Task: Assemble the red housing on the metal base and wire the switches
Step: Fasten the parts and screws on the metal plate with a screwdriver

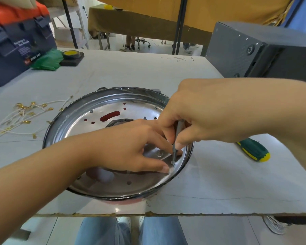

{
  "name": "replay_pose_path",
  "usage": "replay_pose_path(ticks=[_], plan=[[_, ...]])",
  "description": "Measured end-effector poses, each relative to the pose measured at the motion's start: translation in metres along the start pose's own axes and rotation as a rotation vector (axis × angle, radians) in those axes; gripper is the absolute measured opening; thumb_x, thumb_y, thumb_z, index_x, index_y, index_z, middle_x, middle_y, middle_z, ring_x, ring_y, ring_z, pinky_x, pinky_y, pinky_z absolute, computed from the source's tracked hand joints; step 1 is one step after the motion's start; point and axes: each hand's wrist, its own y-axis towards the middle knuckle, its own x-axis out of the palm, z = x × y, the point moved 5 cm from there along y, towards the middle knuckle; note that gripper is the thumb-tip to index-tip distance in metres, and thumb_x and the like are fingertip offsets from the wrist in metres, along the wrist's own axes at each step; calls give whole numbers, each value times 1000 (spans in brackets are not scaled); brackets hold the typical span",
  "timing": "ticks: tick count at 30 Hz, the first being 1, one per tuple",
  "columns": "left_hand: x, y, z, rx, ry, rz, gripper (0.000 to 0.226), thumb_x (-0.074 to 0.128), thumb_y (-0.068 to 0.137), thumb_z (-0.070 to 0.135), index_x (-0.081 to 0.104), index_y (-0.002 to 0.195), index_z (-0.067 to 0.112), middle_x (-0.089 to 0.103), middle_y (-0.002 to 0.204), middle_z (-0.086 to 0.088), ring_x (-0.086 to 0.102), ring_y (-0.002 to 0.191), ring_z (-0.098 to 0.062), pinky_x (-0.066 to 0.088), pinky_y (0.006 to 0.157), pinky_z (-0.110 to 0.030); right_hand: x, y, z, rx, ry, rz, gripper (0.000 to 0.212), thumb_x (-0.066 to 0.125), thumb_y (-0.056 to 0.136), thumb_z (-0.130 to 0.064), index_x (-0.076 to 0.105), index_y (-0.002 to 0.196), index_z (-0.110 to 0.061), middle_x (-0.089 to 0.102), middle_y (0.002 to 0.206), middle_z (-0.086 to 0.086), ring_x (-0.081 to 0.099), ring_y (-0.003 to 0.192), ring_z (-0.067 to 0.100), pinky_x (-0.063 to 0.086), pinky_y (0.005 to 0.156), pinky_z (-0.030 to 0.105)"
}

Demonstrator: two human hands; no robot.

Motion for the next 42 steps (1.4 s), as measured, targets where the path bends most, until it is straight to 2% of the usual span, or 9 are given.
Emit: replay_pose_path(ticks=[4, 10, 12, 14, 19, 24, 33, 38, 42], plan=[[0, 0, -1, 1, -4, -5, 32, 66, 84, 32, 71, 108, 10, 66, 111, 1, 58, 104, -14, 44, 88, -32, -2, 0, -1, -50, -53, 33, 41, 42, 56, -49, 69, 79, -29, 60, 61, -14, 48, 54, -19, 33, 54, -4], [-1, 0, -1, 2, -1, 14, 31, 68, 84, 31, 70, 109, 13, 64, 114, 9, 56, 105, -4, 42, 91, -21, -3, 0, -2, -56, -101, 95, 43, 37, 56, -49, 66, 80, -28, 55, 59, -11, 41, 64, -22, 27, 67, -7], [-1, -1, 0, 10, 7, 16, 27, 69, 83, 30, 71, 105, 14, 59, 106, 17, 53, 99, 1, 39, 89, -12, -4, -1, -2, -31, -112, 100, 37, 42, 61, -48, 66, 80, -27, 56, 60, -10, 43, 62, -19, 30, 65, -4], [-2, 0, 1, 12, 19, 20, 24, 69, 83, 30, 71, 103, 16, 56, 102, 18, 52, 96, 2, 38, 86, -9, -3, 0, -2, -6, -141, 94, 27, 51, 68, -45, 67, 81, -27, 59, 65, -9, 48, 56, -3, 38, 51, 11], [-1, -1, -1, -19, 33, 8, 26, 68, 84, 32, 71, 105, 16, 61, 107, 12, 52, 98, -2, 40, 88, -19, 1, -2, -4, 27, -63, 50, 21, 58, 75, -37, 70, 86, -24, 67, 76, -3, 50, 58, 14, 40, 52, 21], [-1, -1, 1, -32, -16, -3, 32, 68, 84, 30, 69, 112, 16, 66, 108, 5, 57, 100, -9, 43, 87, -26, 1, -4, -2, 48, 78, 14, 16, 64, 82, -30, 73, 91, -20, 71, 84, 0, 56, 82, 5, 44, 74, 26], [-1, 0, 1, -5, -26, 19, 29, 69, 84, 27, 70, 109, 11, 68, 107, 2, 58, 101, -9, 42, 89, -25, -1, 5, 1, -24, -177, 61, 23, 56, 74, -45, 67, 86, -30, 64, 72, -8, 43, 49, 3, 33, 46, 13], [-2, -1, 2, 9, -21, 35, 29, 70, 83, 26, 70, 109, 12, 67, 110, 3, 56, 102, -3, 41, 89, -17, 4, 9, 5, -6, -149, 72, 19, 61, 74, -44, 67, 82, -27, 65, 71, -7, 56, 62, 8, 46, 57, 27], [-2, -2, 1, 12, 5, 30, 26, 70, 83, 27, 70, 106, 14, 63, 104, 11, 50, 95, 5, 34, 86, -2, 3, 9, 7, 3, -169, 124, 16, 62, 72, -42, 66, 77, -27, 63, 66, -8, 50, 54, 6, 43, 53, 24]])
